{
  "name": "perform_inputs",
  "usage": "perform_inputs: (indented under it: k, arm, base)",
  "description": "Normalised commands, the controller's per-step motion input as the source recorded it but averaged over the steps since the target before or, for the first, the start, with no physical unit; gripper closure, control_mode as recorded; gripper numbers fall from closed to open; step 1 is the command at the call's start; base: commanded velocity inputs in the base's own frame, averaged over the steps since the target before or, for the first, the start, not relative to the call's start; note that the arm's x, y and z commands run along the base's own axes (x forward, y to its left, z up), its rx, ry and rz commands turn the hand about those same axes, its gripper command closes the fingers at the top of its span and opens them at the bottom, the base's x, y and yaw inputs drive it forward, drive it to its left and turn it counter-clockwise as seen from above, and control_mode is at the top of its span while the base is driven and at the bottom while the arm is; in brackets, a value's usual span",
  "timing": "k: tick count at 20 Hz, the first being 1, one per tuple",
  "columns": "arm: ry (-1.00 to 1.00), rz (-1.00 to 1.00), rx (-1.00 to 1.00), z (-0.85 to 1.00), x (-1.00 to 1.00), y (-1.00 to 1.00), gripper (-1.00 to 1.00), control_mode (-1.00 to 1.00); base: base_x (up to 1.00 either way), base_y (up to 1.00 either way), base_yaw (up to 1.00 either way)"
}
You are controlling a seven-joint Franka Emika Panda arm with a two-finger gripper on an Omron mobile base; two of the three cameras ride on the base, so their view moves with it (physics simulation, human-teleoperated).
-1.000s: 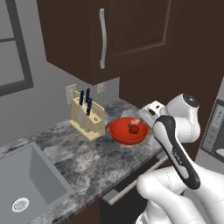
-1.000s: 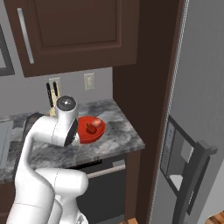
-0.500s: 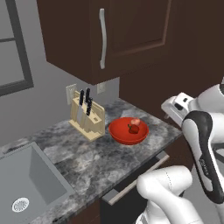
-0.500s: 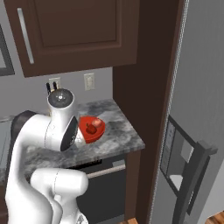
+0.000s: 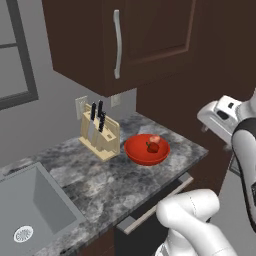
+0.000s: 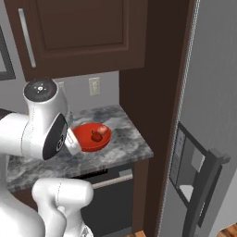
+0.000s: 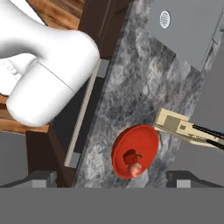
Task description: Take the peach, bell pepper, and peach from the freezer and place them in the bowl on the counter.
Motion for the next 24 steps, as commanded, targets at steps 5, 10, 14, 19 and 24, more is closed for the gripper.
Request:
perform_inputs:
  k: [5,10,14,19,24]
  arm:
    - [-0.02,0.01,0.02,0.09,-0.37,0.01,-1.00,-1.00]
    - [-0.06,0.00,0.00,0.27,-0.34,0.18,-1.00,-1.00]
    - [-0.05,0.00,0.00,0.42,-0.34,0.09,-1.00,-1.00]
    - [-0.02,0.00,0.00,0.28,-0.22,0.01,-1.00,1.00]
    - [0.00,0.00,0.00,0.00,0.00,0.00,-1.00,1.00]
  base:
    - [0.00,0.00,0.00]
    - [0.00,0.00,0.00]
    - [0.00,0.00,0.00]
    - [-0.27,-0.02,0.00]
    - [-0.94,-0.08,-0.03]
